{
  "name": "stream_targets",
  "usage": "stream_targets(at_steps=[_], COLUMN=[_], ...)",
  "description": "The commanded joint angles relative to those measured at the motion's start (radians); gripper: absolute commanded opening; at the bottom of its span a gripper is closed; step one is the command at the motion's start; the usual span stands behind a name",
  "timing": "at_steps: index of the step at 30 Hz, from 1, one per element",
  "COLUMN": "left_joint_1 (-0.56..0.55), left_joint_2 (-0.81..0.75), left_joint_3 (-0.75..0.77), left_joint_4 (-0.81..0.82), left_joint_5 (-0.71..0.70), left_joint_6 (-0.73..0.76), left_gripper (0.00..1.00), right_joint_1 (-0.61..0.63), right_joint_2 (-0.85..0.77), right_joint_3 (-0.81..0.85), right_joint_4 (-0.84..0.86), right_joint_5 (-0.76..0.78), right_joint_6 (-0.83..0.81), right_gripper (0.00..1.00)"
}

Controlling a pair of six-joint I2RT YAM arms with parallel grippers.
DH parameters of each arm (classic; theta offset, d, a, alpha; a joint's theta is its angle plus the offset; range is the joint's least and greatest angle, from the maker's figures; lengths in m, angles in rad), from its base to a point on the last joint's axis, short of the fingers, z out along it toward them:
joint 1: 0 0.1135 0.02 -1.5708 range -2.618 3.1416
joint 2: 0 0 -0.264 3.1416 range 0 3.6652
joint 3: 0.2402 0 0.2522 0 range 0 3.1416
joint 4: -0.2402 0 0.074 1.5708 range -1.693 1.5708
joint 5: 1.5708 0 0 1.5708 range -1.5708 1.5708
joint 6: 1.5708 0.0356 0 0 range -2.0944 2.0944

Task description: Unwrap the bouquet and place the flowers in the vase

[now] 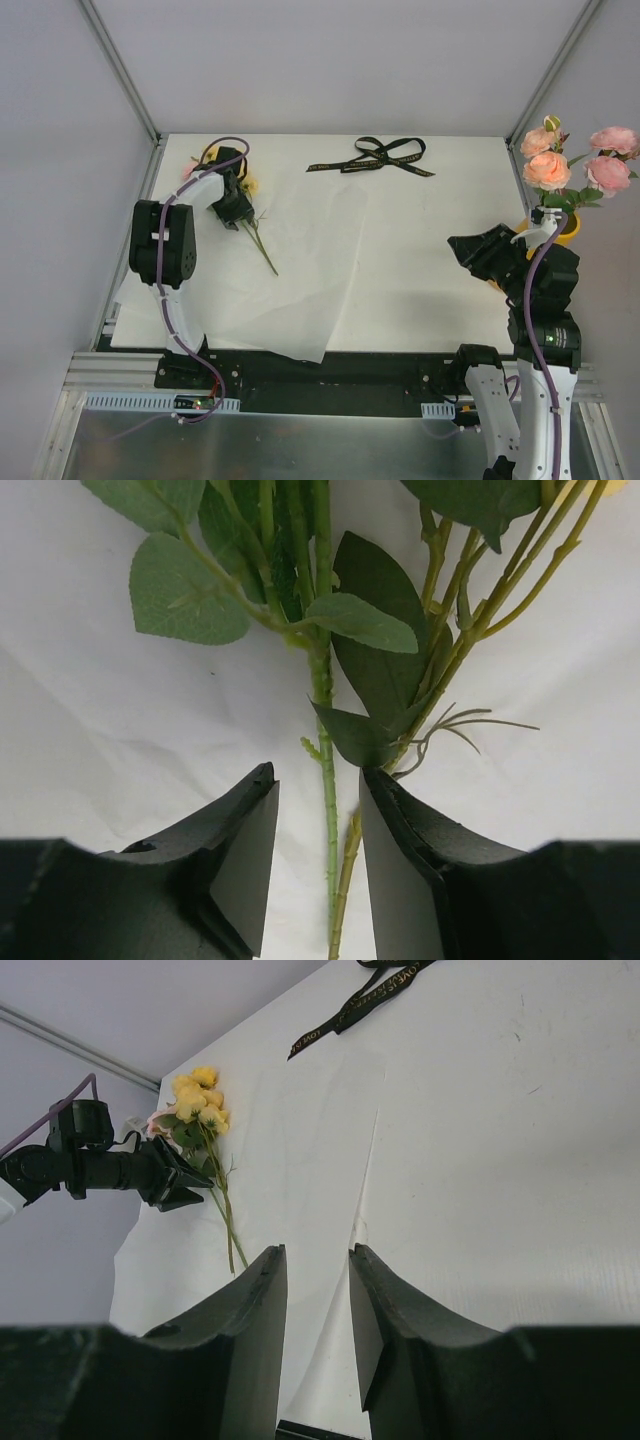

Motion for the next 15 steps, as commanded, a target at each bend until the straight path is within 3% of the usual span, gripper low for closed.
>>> stream_targets(at_steps=[1,8,13,15], left_joint_1=[0.014,0.017,0.017,0.018], left_joint_2=[0.03,0.06,0.076,0.071], left_joint_3=[0.039,0.053,0.048,0.05], left_joint_4=[-0.009,-0.009,-0.009,-0.009], left_joint_5=[-0.005,-0.027,-0.019,-0.011], left_joint_6=[-0.007,0.012,0.016,0.03], left_gripper=[0.4,0.37,0.21,0.09], right_joint_1=[0.005,0.005,0.005,0.006], right_joint_2=[-0.001,-0.009,-0.008,-0.006], right_joint_3=[0.036,0.039,0.048,0.059], right_joint_4=[0.016,0.008,0.002,-0.004], right_joint_5=[-0.003,0.006,0.002,0.002], right_joint_6=[0.002,-0.008,-0.006,-0.006], right_gripper=[0.37,0.37,0.38,0.38])
